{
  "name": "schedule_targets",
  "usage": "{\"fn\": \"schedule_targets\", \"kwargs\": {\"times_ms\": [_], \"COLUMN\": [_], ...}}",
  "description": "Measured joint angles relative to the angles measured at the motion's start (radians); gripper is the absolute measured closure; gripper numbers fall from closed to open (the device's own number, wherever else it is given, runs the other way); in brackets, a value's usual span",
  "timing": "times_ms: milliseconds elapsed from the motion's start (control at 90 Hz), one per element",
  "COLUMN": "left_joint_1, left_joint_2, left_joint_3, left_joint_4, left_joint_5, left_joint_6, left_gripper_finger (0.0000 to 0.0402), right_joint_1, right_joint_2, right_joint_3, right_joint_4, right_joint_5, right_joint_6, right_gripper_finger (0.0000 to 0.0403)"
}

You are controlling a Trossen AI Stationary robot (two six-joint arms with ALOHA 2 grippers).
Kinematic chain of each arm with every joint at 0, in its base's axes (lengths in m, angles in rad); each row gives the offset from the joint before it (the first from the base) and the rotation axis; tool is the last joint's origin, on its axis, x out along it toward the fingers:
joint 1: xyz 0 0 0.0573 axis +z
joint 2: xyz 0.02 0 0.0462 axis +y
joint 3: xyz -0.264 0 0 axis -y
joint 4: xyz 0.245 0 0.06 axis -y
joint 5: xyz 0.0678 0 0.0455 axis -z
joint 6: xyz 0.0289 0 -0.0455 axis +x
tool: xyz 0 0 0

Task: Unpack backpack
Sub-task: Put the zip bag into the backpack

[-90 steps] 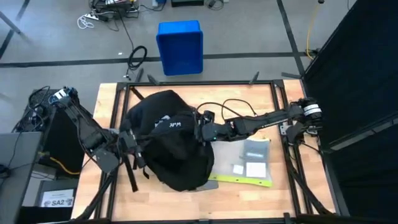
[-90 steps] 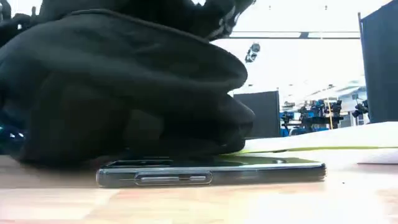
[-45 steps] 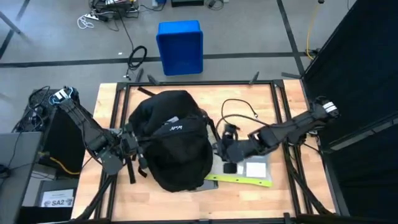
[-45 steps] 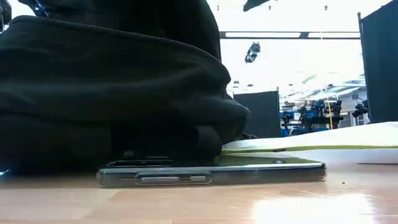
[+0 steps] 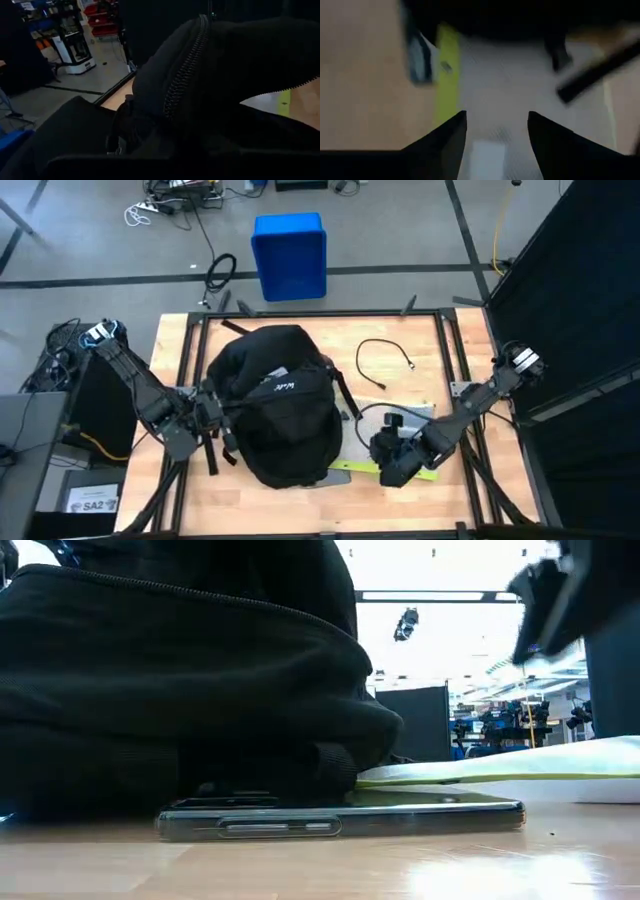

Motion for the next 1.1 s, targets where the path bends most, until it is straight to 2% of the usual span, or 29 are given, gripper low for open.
{"fn": "schedule_targets", "kwargs": {"times_ms": [89, 222, 356, 433, 556, 689, 844, 967, 1100], "left_joint_1": [0.000, 0.000, 0.002, 0.002, 0.002, 0.002, 0.002, 0.002, 0.002], "left_joint_2": [0.000, 0.000, 0.001, 0.001, 0.001, 0.001, 0.001, 0.001, 0.001], "left_joint_3": [0.000, 0.000, 0.000, 0.000, 0.000, 0.000, 0.000, 0.000, 0.000], "left_joint_4": [0.010, 0.010, 0.010, 0.011, 0.011, 0.012, 0.011, 0.011, 0.011], "left_joint_5": [0.014, 0.025, 0.026, 0.027, 0.027, 0.027, 0.028, 0.028, 0.038], "left_joint_6": [0.015, 0.017, 0.017, 0.018, 0.018, 0.018, 0.018, 0.018, 0.018], "left_gripper_finger": [0.0401, 0.0401, 0.0401, 0.0401, 0.0401, 0.0401, 0.0401, 0.0401, 0.0401], "right_joint_1": [0.002, 0.002, 0.010, 0.011, 0.013, 0.029, 0.037, 0.037, 0.042], "right_joint_2": [0.019, 0.059, 0.113, 0.144, 0.199, 0.287, 0.428, 0.542, 0.614], "right_joint_3": [-0.071, -0.125, -0.111, -0.081, 0.054, 0.275, 0.493, 0.550, 0.554], "right_joint_4": [0.083, 0.306, 0.468, 0.485, 0.358, 0.055, -0.260, -0.387, -0.388], "right_joint_5": [-0.041, -0.133, -0.123, -0.116, -0.081, -0.013, -0.003, -0.049, -0.069], "right_joint_6": [0.053, 0.049, -0.042, -0.092, -0.138, -0.165, -0.137, -0.104, -0.084], "right_gripper_finger": [0.0194, 0.0159, 0.0137, 0.0133, 0.0143, 0.0165, 0.0184, 0.0187, 0.0178]}}
